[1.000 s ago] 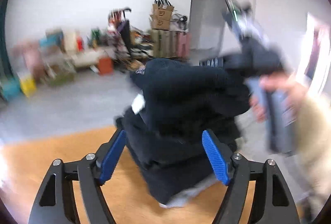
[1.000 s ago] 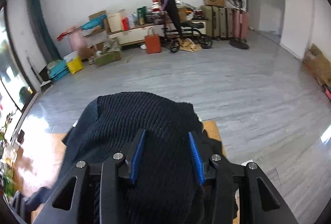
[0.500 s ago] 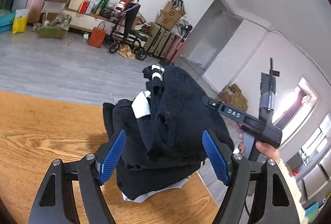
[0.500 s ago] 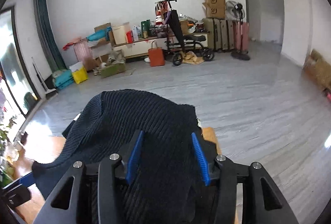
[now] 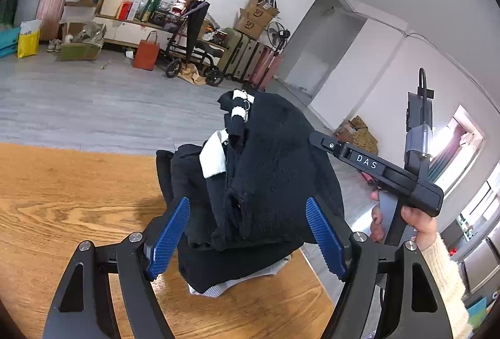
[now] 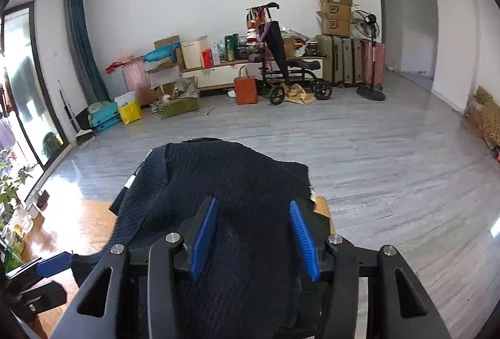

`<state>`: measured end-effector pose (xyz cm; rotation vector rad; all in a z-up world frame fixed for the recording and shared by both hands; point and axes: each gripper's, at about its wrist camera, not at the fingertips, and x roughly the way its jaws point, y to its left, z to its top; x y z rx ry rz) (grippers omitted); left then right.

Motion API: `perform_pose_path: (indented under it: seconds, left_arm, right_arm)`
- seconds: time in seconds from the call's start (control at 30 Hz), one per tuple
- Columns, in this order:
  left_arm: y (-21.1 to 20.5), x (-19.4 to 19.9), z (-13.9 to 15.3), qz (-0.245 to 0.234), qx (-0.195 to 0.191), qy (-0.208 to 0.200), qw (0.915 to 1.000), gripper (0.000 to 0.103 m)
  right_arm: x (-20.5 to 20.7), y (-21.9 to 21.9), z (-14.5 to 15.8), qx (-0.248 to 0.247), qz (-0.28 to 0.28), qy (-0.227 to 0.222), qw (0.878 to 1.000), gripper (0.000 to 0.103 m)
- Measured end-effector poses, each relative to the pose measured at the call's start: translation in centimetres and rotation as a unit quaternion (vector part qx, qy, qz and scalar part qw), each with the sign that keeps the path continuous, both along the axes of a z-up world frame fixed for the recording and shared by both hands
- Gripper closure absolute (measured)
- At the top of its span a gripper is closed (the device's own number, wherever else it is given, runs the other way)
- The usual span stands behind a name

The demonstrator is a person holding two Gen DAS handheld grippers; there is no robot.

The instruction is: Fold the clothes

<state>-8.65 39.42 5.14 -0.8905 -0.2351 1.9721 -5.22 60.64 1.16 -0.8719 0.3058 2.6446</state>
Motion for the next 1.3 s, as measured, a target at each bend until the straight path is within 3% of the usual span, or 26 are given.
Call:
perform_pose_path:
  seconds: [0.3, 0.57, 0.73, 0.9, 1.1, 1.3]
  left_arm:
    - [0.1, 0.6, 0.0, -0.004, -0.006, 0.017, 0.9998, 0.025]
    - [-0.1, 0.5, 0.0, -0.019, -0.008, 0.022, 0.9995, 0.025]
    - [-0.5, -1.6, -0.5, -0.010, -0.006, 0.027, 0.9996, 0.025]
    - [-0.5, -3.2, -0.6, 0.026, -0.014, 0.068, 0.9972, 0.025]
    - [4.7, -6.9, -0.7, 0.043, -0.015, 0.019, 0.9988, 0.025]
    - [8.9, -9.6, -2.1, 0.067, -0.020, -0.029, 0.9971, 0.025]
  right_arm:
    - [0.3, -1.3, 0.3, 0.005, 0.016, 0.010, 1.000, 0.048]
    - [-0.6, -1.8, -0.5, 0.017, 0.019, -0.011, 1.000, 0.044]
    - [-4.6, -2.1, -2.0, 0.047, -0.013, -0.070, 0.996, 0.040]
    - [-8.3, 0.1, -3.0, 0.002, -0.040, -0.082, 0.996, 0.037]
    - [-10.0, 0.5, -4.0, 0.018, -0.032, -0.101, 0.994, 0.035]
    - [-9.5, 1.6, -4.6, -0.005, -0.033, -0.091, 0.995, 0.034]
